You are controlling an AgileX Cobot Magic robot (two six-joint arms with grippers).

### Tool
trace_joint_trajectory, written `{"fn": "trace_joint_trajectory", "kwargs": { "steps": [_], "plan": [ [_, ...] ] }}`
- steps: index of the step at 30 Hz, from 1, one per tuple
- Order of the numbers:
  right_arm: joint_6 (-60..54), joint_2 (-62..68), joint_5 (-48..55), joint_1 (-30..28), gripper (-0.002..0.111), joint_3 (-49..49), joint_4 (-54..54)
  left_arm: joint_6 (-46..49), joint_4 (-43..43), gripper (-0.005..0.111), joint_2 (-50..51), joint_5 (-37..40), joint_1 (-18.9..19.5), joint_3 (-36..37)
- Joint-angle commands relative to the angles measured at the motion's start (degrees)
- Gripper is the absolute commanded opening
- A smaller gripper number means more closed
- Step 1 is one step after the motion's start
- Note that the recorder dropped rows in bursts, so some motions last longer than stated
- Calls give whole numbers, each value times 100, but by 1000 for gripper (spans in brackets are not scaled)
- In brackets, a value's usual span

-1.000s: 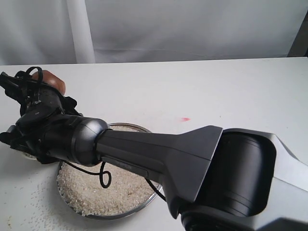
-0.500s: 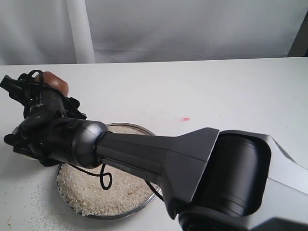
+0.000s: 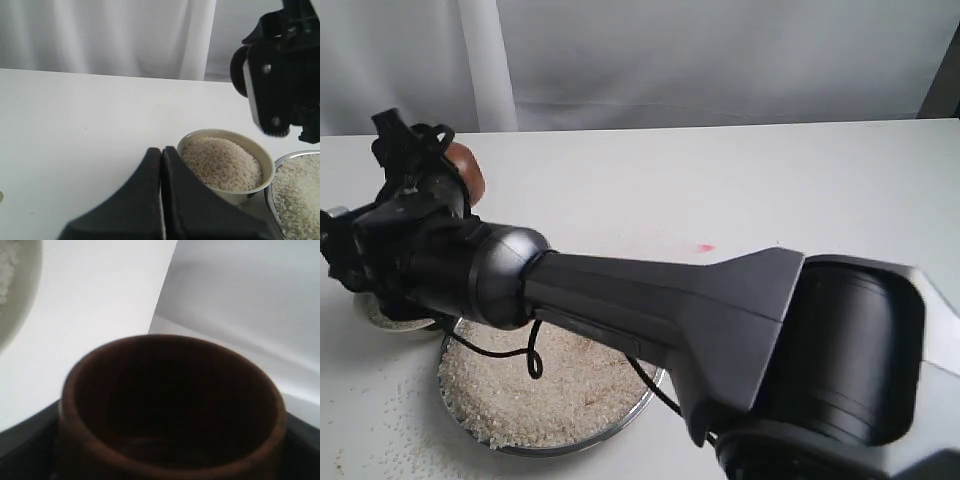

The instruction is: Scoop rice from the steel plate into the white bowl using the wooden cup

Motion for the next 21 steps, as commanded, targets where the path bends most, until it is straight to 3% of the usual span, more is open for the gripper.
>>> {"fn": "trace_joint_trajectory", "kwargs": {
  "steps": [1,4,7,13,21],
  "plan": [
    [110,-613,615,17,0,-47,1270,-12,-7,0,2,-66,-37,4],
    [-915,-983,1616,4,0,-34,1971,-12,-7,0,2,-66,-37,4],
    [-1272,-1253,2042,-28,0,245,1972,-12,-7,0,2,-66,-37,4],
    [-1564,-2026,1674,-301,0,2043,1936,-12,-7,0,2,-66,-37,4],
    [-1564,-1901,1127,-609,0,3054,1664,-12,-7,0,2,-66,-37,4]
  ]
}}
